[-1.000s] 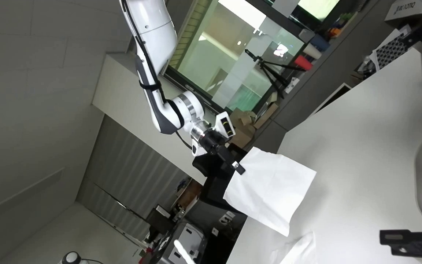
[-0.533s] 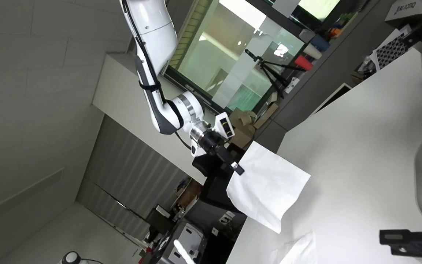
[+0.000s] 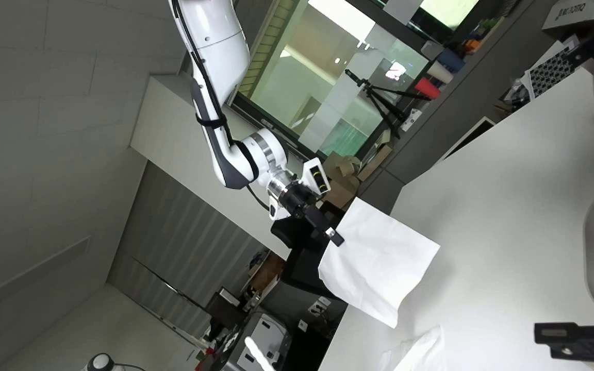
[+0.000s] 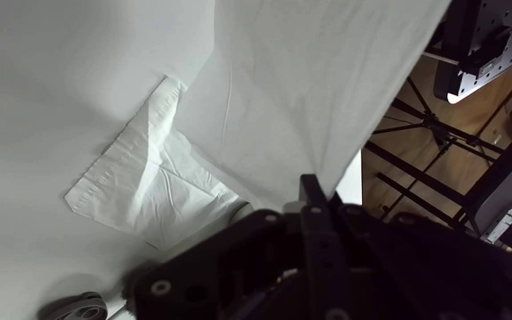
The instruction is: Take three pieces of tissue from the tissue box and put them on the table
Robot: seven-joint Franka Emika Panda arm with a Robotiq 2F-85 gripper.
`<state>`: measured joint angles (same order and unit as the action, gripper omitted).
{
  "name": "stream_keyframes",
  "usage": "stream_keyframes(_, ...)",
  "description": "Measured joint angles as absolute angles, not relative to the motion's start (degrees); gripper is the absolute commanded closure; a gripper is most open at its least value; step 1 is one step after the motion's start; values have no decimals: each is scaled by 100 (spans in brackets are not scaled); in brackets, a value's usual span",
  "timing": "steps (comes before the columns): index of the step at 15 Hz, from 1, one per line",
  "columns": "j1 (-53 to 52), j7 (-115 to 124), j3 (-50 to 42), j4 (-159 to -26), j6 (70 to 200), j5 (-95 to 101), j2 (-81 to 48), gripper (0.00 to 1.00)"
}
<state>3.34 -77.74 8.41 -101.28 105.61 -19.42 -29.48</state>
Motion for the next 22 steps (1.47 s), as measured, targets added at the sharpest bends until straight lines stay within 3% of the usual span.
stream_keyframes(11,307,-8161,1087,-9455,10176,-1940,-3812,100)
stream_keyframes(22,298,-8434,1315,-7243,7466,-1943,-5468,100)
